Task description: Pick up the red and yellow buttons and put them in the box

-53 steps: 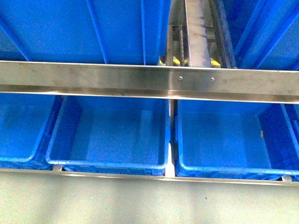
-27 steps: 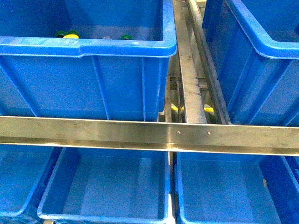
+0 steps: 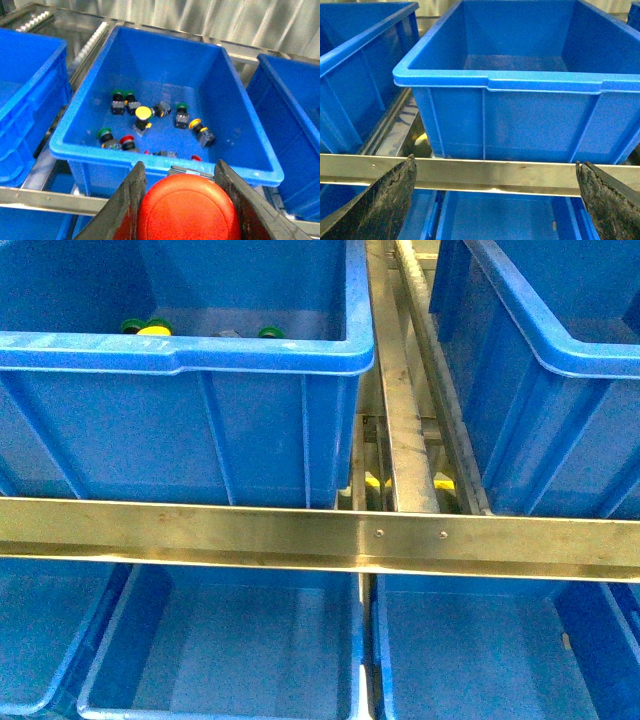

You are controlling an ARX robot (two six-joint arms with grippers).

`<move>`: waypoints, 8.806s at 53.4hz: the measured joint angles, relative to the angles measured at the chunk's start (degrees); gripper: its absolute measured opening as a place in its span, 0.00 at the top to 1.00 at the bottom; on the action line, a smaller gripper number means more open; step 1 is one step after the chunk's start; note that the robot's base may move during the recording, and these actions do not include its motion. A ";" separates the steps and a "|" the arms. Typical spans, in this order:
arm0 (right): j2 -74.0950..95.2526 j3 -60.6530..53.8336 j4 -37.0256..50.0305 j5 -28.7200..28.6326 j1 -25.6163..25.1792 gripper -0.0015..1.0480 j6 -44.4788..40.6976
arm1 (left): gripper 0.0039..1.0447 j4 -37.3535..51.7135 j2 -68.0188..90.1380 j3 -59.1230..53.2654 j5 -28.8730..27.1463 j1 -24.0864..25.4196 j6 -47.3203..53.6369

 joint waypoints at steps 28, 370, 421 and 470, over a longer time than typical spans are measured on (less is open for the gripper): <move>0.00 0.00 0.00 0.02 0.00 0.07 -0.02 | 0.69 -2.69 -5.22 -4.66 -3.45 -3.96 -0.13; 65.31 38.29 25.64 14.08 8.48 0.62 78.99 | 0.08 45.07 47.39 25.49 33.79 -9.18 -33.97; 61.48 41.68 20.24 29.27 22.12 0.62 61.53 | 0.48 0.76 -25.64 -25.90 2.21 9.88 6.47; 63.91 42.88 19.39 38.49 28.57 0.62 45.22 | 0.53 1.38 -33.79 -34.29 17.27 24.72 10.71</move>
